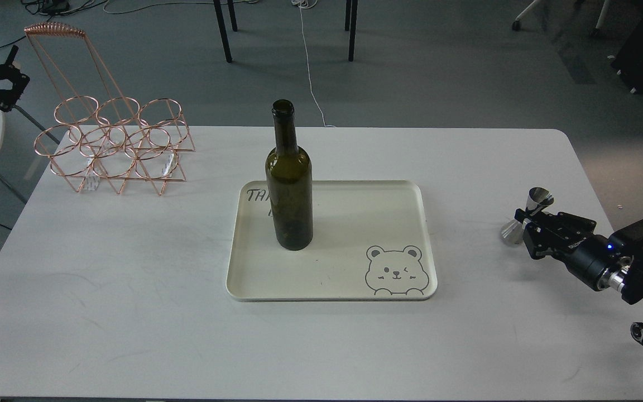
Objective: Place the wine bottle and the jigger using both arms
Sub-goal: 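Carry the jigger off the tray and set it on the table, then open the right gripper and withdraw it from the jigger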
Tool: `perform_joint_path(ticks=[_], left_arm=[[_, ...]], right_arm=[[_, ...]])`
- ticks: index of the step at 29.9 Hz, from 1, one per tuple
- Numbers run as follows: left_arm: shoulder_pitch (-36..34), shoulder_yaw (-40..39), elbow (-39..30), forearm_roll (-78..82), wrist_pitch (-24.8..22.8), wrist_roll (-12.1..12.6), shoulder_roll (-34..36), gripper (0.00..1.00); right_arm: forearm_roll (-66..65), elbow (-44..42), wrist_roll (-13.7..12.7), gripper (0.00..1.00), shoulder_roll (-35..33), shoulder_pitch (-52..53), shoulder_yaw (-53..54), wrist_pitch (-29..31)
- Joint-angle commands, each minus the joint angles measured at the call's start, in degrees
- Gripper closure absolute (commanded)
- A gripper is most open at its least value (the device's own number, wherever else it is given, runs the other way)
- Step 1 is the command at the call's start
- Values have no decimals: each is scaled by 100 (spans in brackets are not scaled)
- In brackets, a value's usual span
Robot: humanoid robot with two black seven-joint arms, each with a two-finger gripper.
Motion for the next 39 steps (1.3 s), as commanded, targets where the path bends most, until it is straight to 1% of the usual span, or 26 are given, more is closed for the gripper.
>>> perform_joint_path(ticks=[1,4,7,9,11,13,18,21,25,27,32,34,36,39], left_arm=[[-9,-2,0,-7,0,-2,-1,1],[-96,-2,0,2,0,-2,7,1],[-149,-2,0,2,0,-2,7,1],[-167,6,0,2,0,7,7,1],[-167,6,0,2,0,7,7,1],[-167,6,0,2,0,7,16,1],[-167,6,0,19,0,51,78,1],[-167,15,0,203,0,60,157,1],[-141,15,-61,590,0,68,236,1],[-97,68,-288,766,0,68,323,1],[-70,665,-1272,1425,0,16,1043,1],[-79,779,-1633,1592,0,16,1237,1],[-79,841,-2185,1907,0,7,1535,1],[-96,824,-2854,2653,0,-2,1922,1]], right_arm=[[243,33,0,74,-9,-49,-82,1],[288,42,0,72,-35,-58,-99,1],[297,95,0,61,-70,-66,-99,1],[297,147,0,50,-79,-75,-99,1],[297,200,0,43,-114,-84,-91,1],[297,314,0,32,-219,-93,-99,1],[375,867,0,8,-702,-189,-29,1],[726,1236,0,6,-1176,-189,-55,1],[1271,1518,0,5,-1642,-102,-38,1],[1561,1527,0,3,-1784,12,6,1],[2702,1457,0,3,-1872,907,-55,1],[3081,1405,0,3,-1846,1180,-3,356],[3485,1238,0,3,-1758,1619,-11,830],[3890,966,0,3,-1338,2015,-20,1244]])
